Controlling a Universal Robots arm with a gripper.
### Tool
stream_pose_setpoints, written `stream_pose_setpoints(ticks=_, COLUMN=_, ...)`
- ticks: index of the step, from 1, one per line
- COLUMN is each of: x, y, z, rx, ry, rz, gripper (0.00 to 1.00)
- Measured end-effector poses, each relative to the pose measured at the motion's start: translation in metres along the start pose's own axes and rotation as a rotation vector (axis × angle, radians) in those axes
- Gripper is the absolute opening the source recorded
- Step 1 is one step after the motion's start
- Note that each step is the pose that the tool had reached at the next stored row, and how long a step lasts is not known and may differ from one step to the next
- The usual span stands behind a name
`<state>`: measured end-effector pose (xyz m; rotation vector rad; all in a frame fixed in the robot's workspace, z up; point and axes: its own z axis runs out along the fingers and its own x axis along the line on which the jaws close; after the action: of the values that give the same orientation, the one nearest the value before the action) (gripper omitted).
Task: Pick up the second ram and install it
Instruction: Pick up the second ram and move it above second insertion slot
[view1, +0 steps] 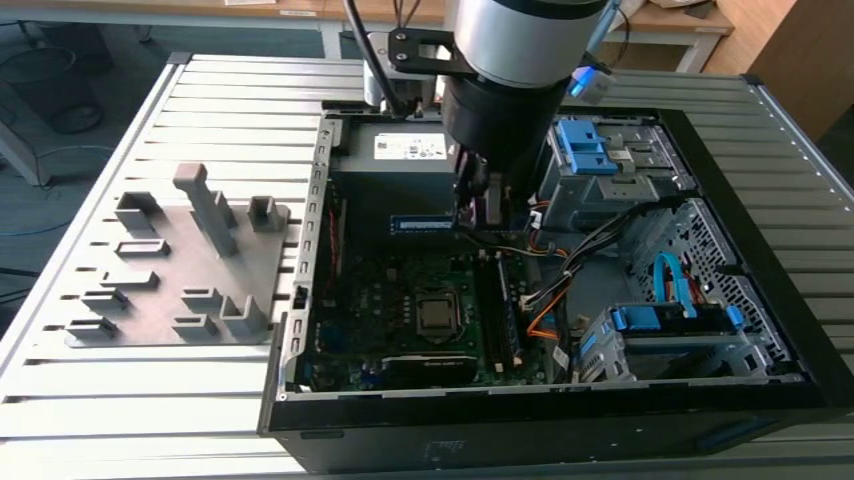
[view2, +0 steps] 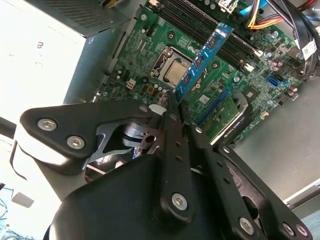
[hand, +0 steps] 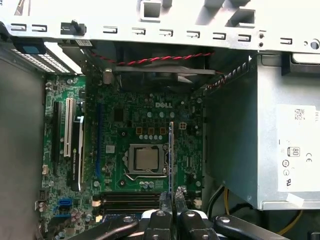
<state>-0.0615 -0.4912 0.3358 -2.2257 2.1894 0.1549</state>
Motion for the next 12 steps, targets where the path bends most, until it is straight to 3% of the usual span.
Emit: stream_pose_setpoints(ticks=12, x=0.0012, y=-0.0002, z=0.0041, rx=0.0, ry=0.0001, rz=0.0, gripper=0.14)
